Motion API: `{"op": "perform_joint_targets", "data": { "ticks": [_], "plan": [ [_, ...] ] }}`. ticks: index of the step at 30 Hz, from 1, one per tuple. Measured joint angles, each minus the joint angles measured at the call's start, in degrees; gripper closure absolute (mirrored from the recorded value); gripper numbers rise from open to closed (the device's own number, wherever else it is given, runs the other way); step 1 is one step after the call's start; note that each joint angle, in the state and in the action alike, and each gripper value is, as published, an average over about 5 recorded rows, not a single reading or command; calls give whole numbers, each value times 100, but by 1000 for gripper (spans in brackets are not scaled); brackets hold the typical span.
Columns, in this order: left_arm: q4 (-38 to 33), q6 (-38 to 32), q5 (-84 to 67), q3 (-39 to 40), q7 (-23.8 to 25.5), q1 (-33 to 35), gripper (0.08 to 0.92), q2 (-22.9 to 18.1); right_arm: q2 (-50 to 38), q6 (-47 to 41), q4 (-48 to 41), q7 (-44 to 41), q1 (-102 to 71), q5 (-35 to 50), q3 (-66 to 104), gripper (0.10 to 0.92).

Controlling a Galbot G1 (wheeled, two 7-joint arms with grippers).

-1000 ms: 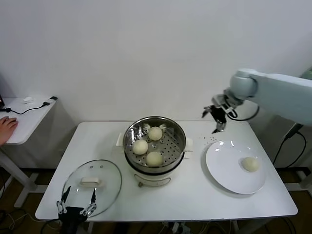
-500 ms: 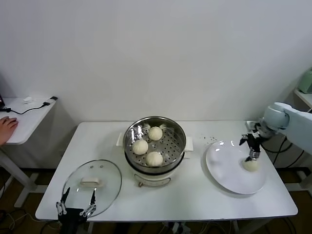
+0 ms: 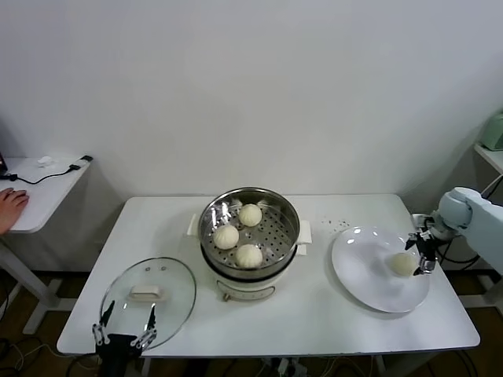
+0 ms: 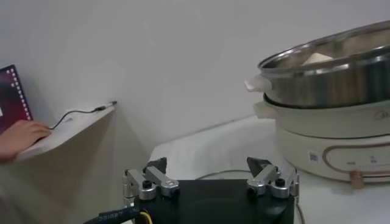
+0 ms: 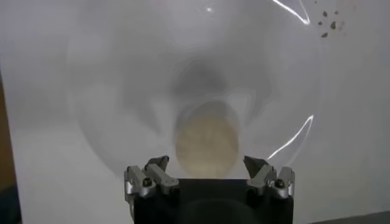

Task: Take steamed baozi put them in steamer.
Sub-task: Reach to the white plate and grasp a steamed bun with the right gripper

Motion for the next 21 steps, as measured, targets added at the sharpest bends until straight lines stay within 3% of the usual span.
{"op": "perform_joint_targets", "data": {
  "ticks": [15,21],
  "plan": [
    [17,-22,61,6,-1,57,177,-48,388,125,-511,-116,-326,-324,491,214],
    [9,-35,81,20,-2,77,177,-53,472,147,-606,-156,-332,-349,561,329]
  ]
}}
